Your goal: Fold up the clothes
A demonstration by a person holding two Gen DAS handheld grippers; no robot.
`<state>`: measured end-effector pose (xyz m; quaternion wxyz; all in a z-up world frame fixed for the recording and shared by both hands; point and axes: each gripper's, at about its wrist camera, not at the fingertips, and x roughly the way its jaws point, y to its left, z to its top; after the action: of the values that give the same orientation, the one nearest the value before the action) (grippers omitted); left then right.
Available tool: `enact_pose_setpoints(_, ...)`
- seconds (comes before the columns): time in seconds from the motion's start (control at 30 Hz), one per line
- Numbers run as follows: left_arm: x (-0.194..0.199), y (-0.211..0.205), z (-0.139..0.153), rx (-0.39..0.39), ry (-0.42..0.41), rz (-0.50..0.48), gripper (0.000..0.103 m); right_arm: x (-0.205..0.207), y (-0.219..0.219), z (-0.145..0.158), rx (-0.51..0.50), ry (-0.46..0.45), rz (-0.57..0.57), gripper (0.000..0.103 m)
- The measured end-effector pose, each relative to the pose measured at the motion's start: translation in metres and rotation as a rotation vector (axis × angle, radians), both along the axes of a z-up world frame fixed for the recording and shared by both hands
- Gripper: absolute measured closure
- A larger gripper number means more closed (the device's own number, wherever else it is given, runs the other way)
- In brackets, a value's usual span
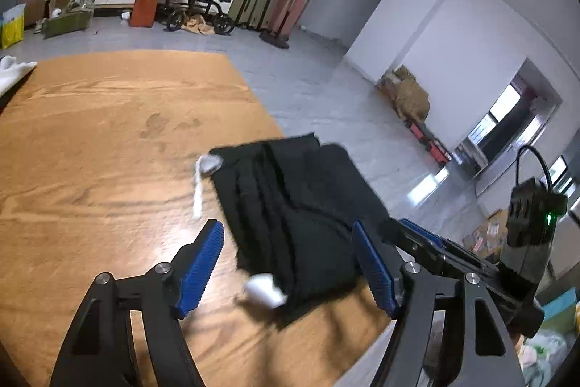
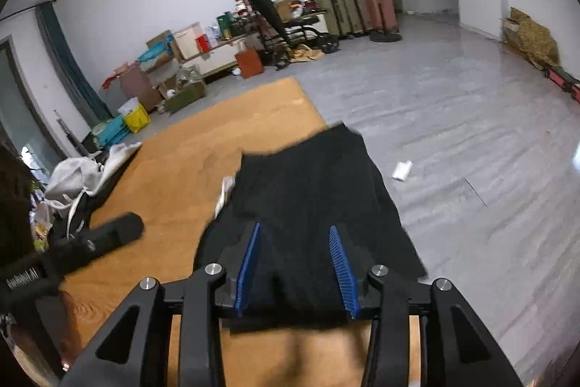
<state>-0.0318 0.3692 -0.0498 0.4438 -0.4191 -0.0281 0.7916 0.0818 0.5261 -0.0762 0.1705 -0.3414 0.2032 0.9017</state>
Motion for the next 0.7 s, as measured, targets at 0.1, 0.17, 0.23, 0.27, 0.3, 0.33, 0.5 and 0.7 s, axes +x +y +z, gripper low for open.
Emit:
enact_pose_setpoints(0.1,0.012,-0.012,0.005,0.010,0.046,-0.032,0.029,0.025,-0.020,-0.001,0.027,-0.004,-0.041,0.049)
enact_pose_setpoints(0.17,0.020,-0.020,0.009,0.026,0.074,-0.045,0.028,0.042,-0.034,0.002,0.046,0.001,-0.050,0.041)
enact_pose_setpoints(0.23,0.029,-0.028,0.016,0.018,0.101,-0.037,0.025,0.055,-0.047,0.007,0.068,-0.003,-0.054,0.035)
enact_pose_setpoints(0.27,0.034,-0.032,0.021,0.009,0.115,-0.032,0.025,0.059,-0.053,0.010,0.081,-0.004,-0.058,0.035)
enact_pose_setpoints(0.3,0.038,-0.035,0.025,0.001,0.127,-0.028,0.025,0.062,-0.059,0.014,0.093,0.001,-0.058,0.033)
enact_pose_setpoints(0.33,0.041,-0.039,0.028,-0.005,0.138,-0.025,0.025,0.064,-0.064,0.019,0.105,0.006,-0.057,0.032)
enact_pose_setpoints(0.5,0.052,-0.052,0.043,-0.033,0.171,-0.011,0.025,0.080,-0.084,0.037,0.119,0.009,-0.025,0.021)
enact_pose_setpoints(0.7,0.061,-0.061,0.053,-0.059,0.199,0.019,0.025,0.092,-0.103,0.049,0.199,-0.002,-0.042,0.016)
